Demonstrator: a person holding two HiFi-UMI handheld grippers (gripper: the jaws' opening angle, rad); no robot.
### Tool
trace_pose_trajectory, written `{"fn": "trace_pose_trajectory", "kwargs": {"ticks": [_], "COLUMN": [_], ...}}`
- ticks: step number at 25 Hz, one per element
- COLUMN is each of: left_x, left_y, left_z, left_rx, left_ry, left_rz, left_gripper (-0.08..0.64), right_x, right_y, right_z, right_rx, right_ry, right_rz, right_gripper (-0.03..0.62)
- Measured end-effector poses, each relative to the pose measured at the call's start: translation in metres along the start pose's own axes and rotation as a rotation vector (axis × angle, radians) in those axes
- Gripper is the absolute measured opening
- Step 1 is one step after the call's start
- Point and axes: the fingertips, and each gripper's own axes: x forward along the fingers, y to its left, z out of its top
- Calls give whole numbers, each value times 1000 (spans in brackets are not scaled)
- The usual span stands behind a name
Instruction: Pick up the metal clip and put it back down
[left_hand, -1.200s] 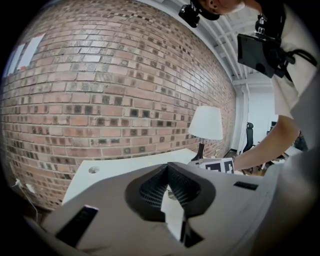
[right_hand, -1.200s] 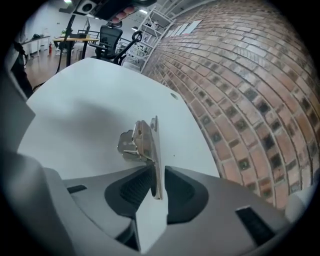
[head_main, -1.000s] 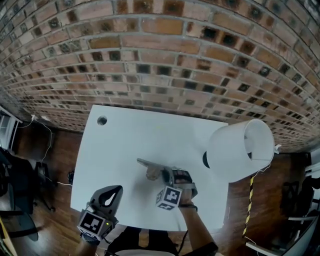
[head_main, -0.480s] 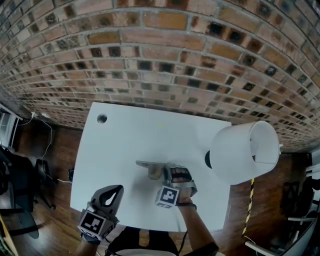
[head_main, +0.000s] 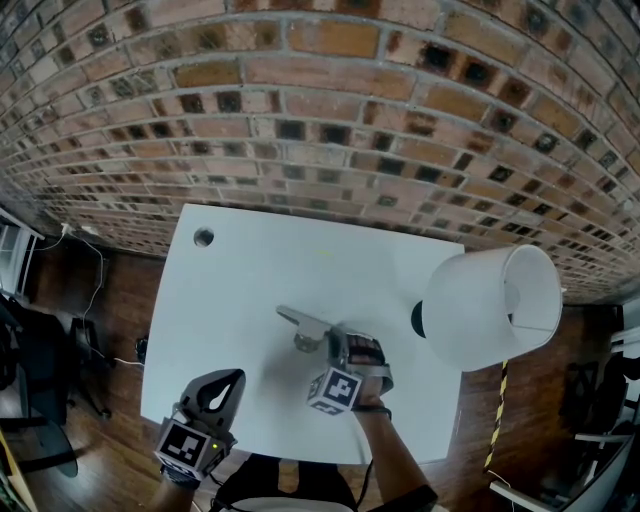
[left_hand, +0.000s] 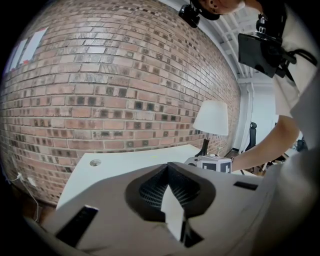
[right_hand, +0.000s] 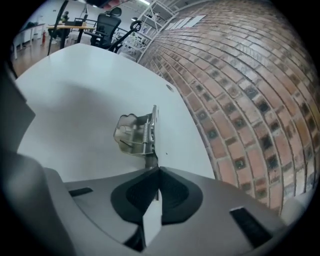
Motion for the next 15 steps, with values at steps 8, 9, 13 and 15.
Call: {"fn": "trace_pose_trajectory", "kwargs": {"ticks": [8, 9, 13, 15], "left_x": [-2, -3, -10, -13], "left_y": [4, 4, 2, 3], "left_z": [5, 6, 12, 16], "left_rx": [1, 2, 15, 27], "left_ry": [-8, -11, -23, -35], "left_rz": [-5, -6, -15, -22], "left_gripper": [10, 11, 11, 9], "right_x": [-11, -14, -31, -39], "right_y": [-12, -15, -23, -31], "right_z": [7, 8, 12, 14], "right_rx": [177, 199, 303, 355], "right_ry": [-39, -44, -61, -71], "right_rz": [8, 5, 0, -13], "right_gripper": [-11, -11, -11, -11]}}
